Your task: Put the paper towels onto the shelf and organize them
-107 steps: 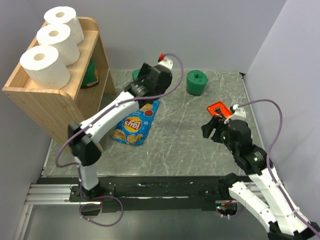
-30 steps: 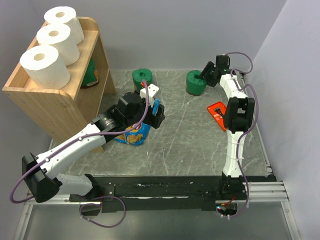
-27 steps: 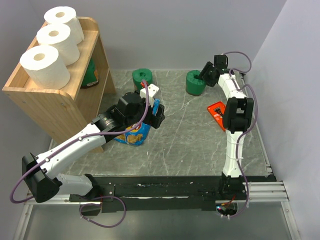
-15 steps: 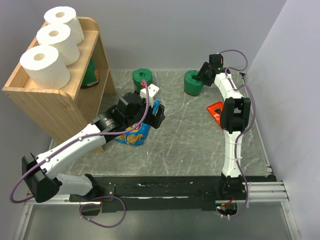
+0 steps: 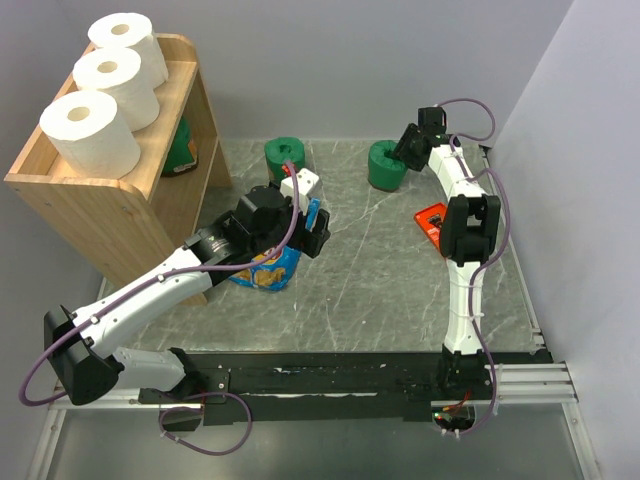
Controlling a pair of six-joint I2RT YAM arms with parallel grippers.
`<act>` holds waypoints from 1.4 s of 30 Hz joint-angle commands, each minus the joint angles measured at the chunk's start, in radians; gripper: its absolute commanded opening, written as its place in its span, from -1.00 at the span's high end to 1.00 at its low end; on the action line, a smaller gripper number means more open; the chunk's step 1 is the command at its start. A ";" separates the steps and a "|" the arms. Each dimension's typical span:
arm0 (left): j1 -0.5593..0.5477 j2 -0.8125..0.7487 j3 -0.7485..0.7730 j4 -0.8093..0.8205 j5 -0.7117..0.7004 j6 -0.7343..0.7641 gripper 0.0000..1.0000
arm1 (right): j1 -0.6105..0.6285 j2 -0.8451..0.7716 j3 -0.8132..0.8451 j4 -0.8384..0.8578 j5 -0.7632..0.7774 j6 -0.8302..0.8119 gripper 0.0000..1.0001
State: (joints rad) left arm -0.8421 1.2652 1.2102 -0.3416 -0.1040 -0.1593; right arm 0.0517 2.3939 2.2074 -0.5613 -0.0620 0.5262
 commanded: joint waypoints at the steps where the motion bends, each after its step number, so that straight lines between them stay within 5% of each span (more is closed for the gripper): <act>1: -0.008 -0.030 0.000 0.033 -0.019 0.004 -0.93 | 0.011 0.034 0.041 -0.011 0.016 -0.006 -0.15; 6: -0.012 -0.023 0.005 0.027 -0.020 0.006 -0.93 | 0.016 0.037 0.052 -0.023 0.014 -0.011 -0.13; 11: -0.014 -0.041 -0.005 0.039 -0.031 0.007 -0.93 | 0.017 -0.010 0.000 0.014 -0.021 -0.055 0.12; 19: -0.018 -0.053 -0.008 0.039 -0.049 0.014 -0.93 | 0.017 -0.174 -0.153 0.087 -0.201 -0.169 0.21; 27: -0.022 -0.067 -0.009 0.043 -0.049 0.014 -0.93 | 0.066 -0.399 -0.455 0.090 -0.364 -0.284 0.21; 37: -0.028 -0.073 -0.011 0.043 -0.062 0.015 -0.93 | 0.273 -0.746 -0.984 0.188 -0.311 -0.339 0.20; 42: -0.040 -0.070 -0.012 0.042 -0.082 0.021 -0.93 | 0.364 -0.806 -1.084 0.233 -0.263 -0.325 0.12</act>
State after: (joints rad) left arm -0.8673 1.2198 1.2041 -0.3408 -0.1566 -0.1509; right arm 0.3794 1.6463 1.1671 -0.4362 -0.3614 0.1997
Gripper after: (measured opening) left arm 0.963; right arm 0.472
